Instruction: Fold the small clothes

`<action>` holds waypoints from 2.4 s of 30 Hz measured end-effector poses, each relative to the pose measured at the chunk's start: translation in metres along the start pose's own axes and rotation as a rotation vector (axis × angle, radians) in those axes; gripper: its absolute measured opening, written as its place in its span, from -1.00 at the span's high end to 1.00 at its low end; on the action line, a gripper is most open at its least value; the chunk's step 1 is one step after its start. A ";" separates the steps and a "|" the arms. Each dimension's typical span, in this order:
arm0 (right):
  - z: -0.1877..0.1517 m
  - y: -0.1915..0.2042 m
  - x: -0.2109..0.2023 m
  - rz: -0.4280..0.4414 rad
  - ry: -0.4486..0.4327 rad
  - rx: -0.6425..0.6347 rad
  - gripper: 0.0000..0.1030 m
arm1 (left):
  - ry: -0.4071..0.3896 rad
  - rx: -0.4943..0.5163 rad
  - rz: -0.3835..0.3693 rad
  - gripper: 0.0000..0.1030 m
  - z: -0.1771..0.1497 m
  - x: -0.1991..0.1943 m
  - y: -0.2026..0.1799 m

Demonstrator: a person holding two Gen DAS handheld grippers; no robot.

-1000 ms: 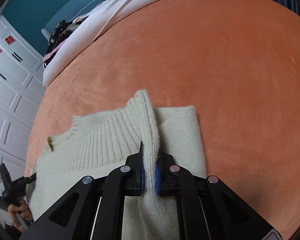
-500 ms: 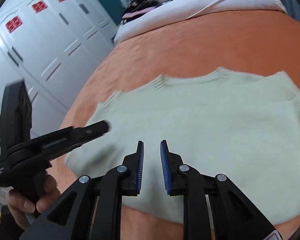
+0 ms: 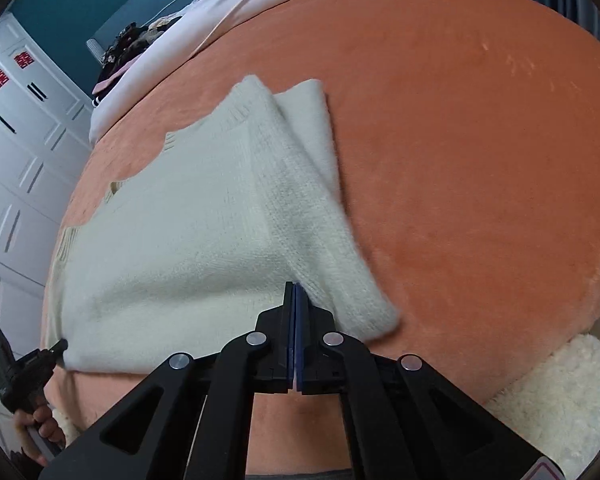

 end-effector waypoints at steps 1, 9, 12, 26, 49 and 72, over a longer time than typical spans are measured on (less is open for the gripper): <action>-0.001 0.007 -0.001 -0.030 0.004 -0.029 1.00 | 0.007 -0.005 0.014 0.99 0.002 -0.003 -0.004; 0.067 0.057 -0.010 -0.045 -0.126 -0.177 -0.07 | -0.138 0.017 -0.001 -0.32 0.076 -0.037 -0.039; 0.105 0.049 0.020 -0.035 -0.093 -0.120 -0.15 | -0.087 0.027 0.051 -0.42 0.107 0.000 -0.053; 0.134 -0.013 0.091 0.009 0.031 0.026 0.91 | 0.027 -0.016 0.038 0.78 0.128 0.081 -0.044; 0.010 0.035 0.019 0.024 0.053 -0.112 1.00 | -0.005 0.142 0.084 0.87 0.034 0.011 -0.030; -0.020 0.136 -0.016 0.100 0.090 -0.206 0.73 | 0.036 0.073 0.110 0.40 -0.004 -0.027 -0.020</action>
Point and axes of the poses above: each gripper's, at about its wrist camera, not at the fingertips, and x roughly the way its jaws point, y to its left, z to its top, the point moved 2 cm from there along x, roughly the way its jaws point, and after that the axes turned 14 degrees about z, right-handed, at the moved point
